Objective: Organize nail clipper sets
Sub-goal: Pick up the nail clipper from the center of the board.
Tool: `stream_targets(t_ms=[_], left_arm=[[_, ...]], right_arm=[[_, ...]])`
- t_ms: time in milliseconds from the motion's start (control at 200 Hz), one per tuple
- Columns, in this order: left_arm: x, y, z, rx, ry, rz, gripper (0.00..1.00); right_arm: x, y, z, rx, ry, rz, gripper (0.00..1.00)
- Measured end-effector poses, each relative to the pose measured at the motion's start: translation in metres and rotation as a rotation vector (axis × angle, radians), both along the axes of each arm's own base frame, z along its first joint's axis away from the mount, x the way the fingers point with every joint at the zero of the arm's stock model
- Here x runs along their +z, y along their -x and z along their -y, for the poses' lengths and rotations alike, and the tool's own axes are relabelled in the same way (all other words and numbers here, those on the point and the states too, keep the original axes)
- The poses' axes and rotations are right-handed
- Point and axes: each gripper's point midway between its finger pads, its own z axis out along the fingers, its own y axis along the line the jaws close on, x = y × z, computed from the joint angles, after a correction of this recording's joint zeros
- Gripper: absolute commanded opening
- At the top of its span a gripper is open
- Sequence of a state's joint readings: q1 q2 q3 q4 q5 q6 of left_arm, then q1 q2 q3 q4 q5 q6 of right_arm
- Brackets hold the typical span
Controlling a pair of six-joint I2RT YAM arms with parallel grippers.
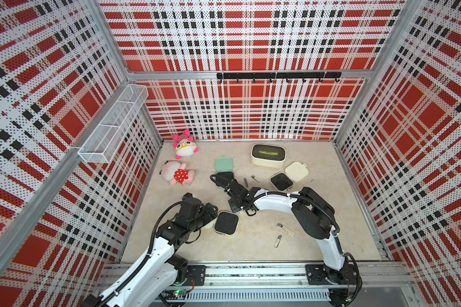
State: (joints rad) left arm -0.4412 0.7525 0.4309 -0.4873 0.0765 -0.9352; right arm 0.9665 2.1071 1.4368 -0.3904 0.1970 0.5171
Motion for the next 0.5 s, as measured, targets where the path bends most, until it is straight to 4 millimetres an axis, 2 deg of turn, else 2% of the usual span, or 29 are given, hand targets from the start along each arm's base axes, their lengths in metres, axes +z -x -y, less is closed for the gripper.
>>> stream_targets(t_ms=[145, 321, 501], left_arm=[[-0.018, 0.019, 0.012, -0.054, 0.013, -0.065, 0.83], [-0.037, 0.036, 0.017, -0.079, 0.02, -0.133, 0.85], [-0.05, 0.043, 0.018, -0.069, 0.035, -0.161, 0.89]], right_arm=[[0.001, 0.001, 0.003, -0.005, 0.001, 0.005, 0.22], [0.006, 0.004, 0.011, -0.011, 0.006, 0.012, 0.21], [0.027, 0.005, 0.016, -0.02, -0.019, 0.041, 0.2]])
